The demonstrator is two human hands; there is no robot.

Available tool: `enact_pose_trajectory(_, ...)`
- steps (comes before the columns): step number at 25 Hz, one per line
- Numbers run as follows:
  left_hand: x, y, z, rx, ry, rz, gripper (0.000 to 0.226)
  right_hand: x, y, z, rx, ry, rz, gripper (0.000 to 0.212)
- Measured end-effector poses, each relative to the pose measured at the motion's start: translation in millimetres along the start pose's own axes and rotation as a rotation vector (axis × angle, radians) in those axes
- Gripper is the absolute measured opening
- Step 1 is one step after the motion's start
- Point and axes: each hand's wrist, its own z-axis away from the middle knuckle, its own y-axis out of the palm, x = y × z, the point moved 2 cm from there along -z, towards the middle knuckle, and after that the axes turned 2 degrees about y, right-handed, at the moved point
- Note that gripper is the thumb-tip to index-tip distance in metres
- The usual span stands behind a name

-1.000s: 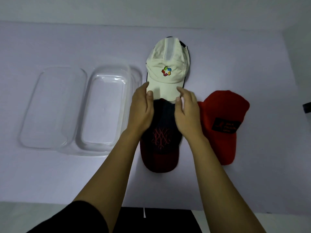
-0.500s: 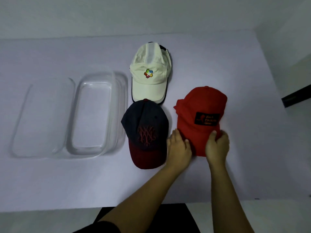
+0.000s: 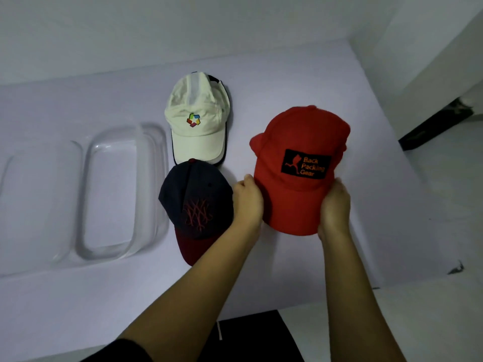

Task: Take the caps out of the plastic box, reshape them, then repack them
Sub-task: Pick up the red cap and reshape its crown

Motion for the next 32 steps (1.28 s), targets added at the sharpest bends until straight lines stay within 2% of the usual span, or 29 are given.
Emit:
enact_pose_trajectory(2,-8.8,5.8,0.3,0.024,-0.024,0.080,0.059,11.0,0.2,7.8,0.066,-0.018,-0.029,0.054)
enact_pose_trajectory(5,-8.1,2.0,-1.0,-0.024,-0.020,0.230,0.042,25.2,5.5,25.0,0.224,0.037,-0.069,0.042)
enact_pose_trajectory(8,-2.7,2.4,3.7,0.145,-0.169,0.363,0.034,27.0,11.1,42.9,0.402,0.237,-0.115,0.037)
enact_pose_trajectory(10,-1.8,4.4,9.9,0.228,-0.248,0.359,0.043,25.6,13.9,49.7,0.495,0.312,-0.135,0.037)
enact_pose_trajectory(13,-1.4,-3.0,6.6,0.206,-0.269,0.344,0.038,28.4,11.6,35.6,0.400,0.116,-0.057,0.040)
enact_pose_trajectory(16,-3.2,-18.1,-3.8,0.062,-0.106,0.268,0.043,35.5,2.4,25.9,0.227,-0.076,0.092,0.051)
enact_pose_trajectory(17,-7.3,-19.0,-2.8,0.043,-0.043,0.246,0.046,34.1,2.3,23.3,0.229,-0.095,0.145,0.057)
enact_pose_trajectory(20,-20.6,-17.5,6.0,-0.011,0.146,0.151,0.051,32.6,8.3,29.1,0.242,-0.078,0.185,0.066)
enact_pose_trajectory(22,-21.3,-17.1,4.2,0.007,0.184,0.119,0.052,35.2,9.9,31.5,0.200,-0.084,0.074,0.048)
enact_pose_trajectory(26,-14.5,-13.2,6.1,0.199,-0.047,0.252,0.038,33.2,10.3,32.4,0.373,0.118,-0.060,0.039)
enact_pose_trajectory(28,-7.7,-11.2,8.7,0.270,-0.130,0.241,0.033,34.1,10.0,35.7,0.454,0.217,-0.073,0.048)
enact_pose_trajectory(31,-6.9,-19.5,-1.5,0.243,-0.100,0.296,0.035,34.6,8.5,32.8,0.429,0.250,-0.075,0.040)
enact_pose_trajectory(32,-8.4,-24.0,-7.2,0.207,-0.055,0.342,0.038,31.4,7.0,29.4,0.404,0.245,-0.055,0.045)
